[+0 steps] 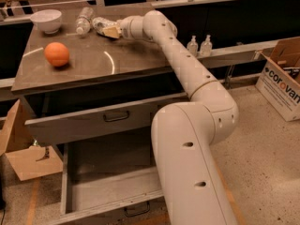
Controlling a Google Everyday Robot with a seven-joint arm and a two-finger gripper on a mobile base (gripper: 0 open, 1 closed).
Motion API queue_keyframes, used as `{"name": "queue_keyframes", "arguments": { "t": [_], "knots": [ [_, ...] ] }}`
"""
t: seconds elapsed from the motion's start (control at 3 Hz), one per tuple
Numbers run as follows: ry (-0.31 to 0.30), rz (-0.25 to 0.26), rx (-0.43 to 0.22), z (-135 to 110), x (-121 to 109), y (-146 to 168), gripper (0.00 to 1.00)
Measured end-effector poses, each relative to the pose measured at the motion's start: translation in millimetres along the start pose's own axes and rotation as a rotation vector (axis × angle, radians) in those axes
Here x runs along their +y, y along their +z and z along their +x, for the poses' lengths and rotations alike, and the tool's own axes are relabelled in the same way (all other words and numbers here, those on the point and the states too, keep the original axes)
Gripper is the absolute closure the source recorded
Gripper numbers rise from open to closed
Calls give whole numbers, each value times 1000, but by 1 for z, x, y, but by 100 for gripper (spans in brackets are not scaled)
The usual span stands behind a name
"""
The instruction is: Place 7up can into middle drawer
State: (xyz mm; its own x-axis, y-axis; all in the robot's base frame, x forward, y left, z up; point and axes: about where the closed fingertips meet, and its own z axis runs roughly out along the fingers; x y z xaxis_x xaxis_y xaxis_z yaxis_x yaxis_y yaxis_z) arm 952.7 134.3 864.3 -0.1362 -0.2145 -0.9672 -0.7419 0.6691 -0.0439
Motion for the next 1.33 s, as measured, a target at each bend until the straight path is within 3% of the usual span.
{"name": "queue_keyframes", "arguments": {
  "t": [0.33, 0.67, 1.33],
  "knots": [
    [10, -1, -18, -3, -10, -21, 88],
    [0, -8, -18, -4, -16, -61, 100],
    [22, -85, -38, 20, 13, -136, 100]
  ]
}}
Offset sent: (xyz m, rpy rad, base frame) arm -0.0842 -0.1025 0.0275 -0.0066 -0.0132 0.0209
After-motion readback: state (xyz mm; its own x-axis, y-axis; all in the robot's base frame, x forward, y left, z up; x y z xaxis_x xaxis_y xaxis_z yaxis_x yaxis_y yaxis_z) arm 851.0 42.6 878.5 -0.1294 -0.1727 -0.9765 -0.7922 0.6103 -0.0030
